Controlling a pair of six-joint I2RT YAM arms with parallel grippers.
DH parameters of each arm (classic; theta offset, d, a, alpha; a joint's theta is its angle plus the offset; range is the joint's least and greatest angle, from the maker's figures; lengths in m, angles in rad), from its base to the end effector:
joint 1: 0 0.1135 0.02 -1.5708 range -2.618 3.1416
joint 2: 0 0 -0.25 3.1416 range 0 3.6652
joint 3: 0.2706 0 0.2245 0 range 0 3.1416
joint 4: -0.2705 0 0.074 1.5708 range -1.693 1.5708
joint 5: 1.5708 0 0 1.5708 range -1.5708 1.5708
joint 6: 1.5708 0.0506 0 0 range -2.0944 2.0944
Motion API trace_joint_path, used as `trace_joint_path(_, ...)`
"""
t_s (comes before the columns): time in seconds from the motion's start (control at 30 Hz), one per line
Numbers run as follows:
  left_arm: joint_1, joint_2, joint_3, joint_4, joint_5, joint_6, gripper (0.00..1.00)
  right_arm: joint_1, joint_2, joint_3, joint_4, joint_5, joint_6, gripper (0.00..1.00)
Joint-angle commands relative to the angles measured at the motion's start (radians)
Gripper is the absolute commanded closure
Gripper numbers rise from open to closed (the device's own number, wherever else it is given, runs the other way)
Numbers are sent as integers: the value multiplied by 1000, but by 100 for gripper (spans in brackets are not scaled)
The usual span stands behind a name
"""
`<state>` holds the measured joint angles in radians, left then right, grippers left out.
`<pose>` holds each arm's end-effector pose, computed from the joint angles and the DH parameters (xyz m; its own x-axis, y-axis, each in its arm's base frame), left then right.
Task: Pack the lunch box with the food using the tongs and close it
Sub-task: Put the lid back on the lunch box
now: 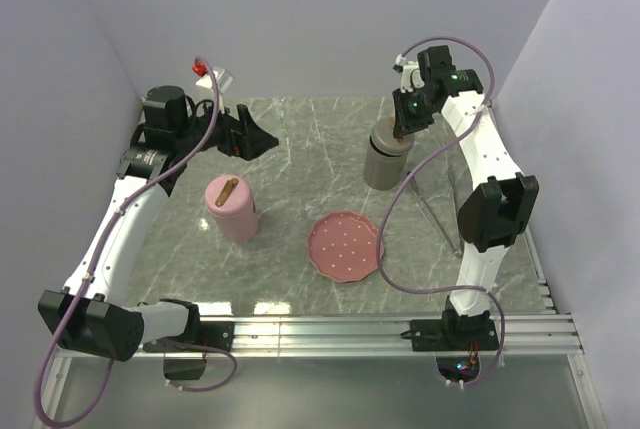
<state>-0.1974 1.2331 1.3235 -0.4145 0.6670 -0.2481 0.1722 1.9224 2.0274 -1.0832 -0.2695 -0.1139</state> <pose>0.2439 -0.0807 0.3925 -0.4817 -0.1004 -0.8706 0.6302 0.6507 -0.4237 0.3756 0.0790 0.3287 -0.7765 -0.2462 -0.5801 -0.4025 0.9020 0.1559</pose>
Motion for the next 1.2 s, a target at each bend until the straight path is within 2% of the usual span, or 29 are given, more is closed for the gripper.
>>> trace_joint_path(0.0, 1, -29, -4, 5, -6, 20, 0, 1, 10, 48, -4, 12, -18, 100)
trace_joint_path(0.27, 3, -34, -12, 9, -7, 15, 0, 4, 41, 48, -9, -7, -17, 100)
trace_joint_path(0.83, 1, -50, -37, 19, 3, 15, 1, 55, 59, 48, 8, 76, -27, 100)
trace_joint_path(1.17, 3, -52, -44, 23, 9, 10, 1, 66, 10, 57, 29, 109, -21, 100)
